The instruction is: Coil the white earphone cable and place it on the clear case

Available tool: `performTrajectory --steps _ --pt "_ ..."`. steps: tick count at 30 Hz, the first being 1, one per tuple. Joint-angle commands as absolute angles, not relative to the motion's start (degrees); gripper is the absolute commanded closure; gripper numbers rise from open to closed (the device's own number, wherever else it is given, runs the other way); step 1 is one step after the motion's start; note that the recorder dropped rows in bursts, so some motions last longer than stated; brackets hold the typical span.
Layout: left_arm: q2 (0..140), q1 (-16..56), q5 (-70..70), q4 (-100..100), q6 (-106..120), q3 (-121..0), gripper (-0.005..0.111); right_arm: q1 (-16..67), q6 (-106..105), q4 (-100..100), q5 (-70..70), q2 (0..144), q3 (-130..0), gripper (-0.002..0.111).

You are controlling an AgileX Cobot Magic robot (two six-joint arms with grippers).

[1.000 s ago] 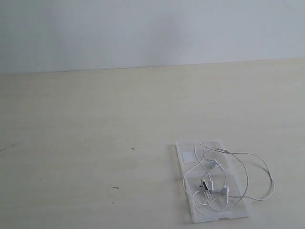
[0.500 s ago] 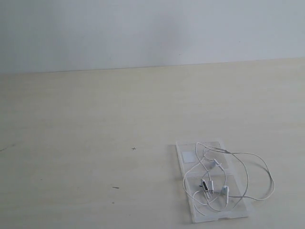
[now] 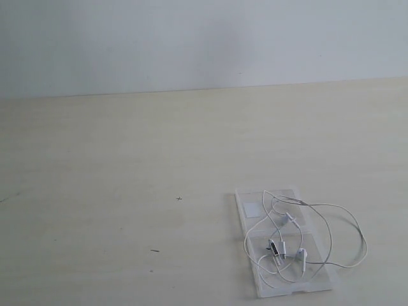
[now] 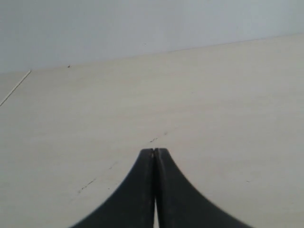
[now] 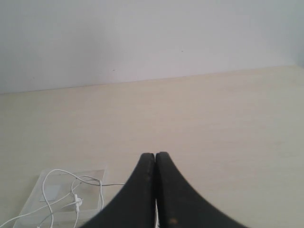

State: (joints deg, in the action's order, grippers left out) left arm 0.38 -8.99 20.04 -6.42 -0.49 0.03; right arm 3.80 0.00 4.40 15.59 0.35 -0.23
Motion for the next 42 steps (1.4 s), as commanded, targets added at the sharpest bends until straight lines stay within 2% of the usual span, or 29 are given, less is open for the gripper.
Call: performTrajectory --steps 1,42 --pt "0.00 -9.14 20.24 -3.78 0.00 0.00 0.107 3.52 0.00 4.51 15.30 0.00 0.00 0.108" --pt "0.00 -9.14 20.24 0.32 0.00 0.00 0.107 3.52 0.00 4.42 15.30 0.00 0.00 0.108"
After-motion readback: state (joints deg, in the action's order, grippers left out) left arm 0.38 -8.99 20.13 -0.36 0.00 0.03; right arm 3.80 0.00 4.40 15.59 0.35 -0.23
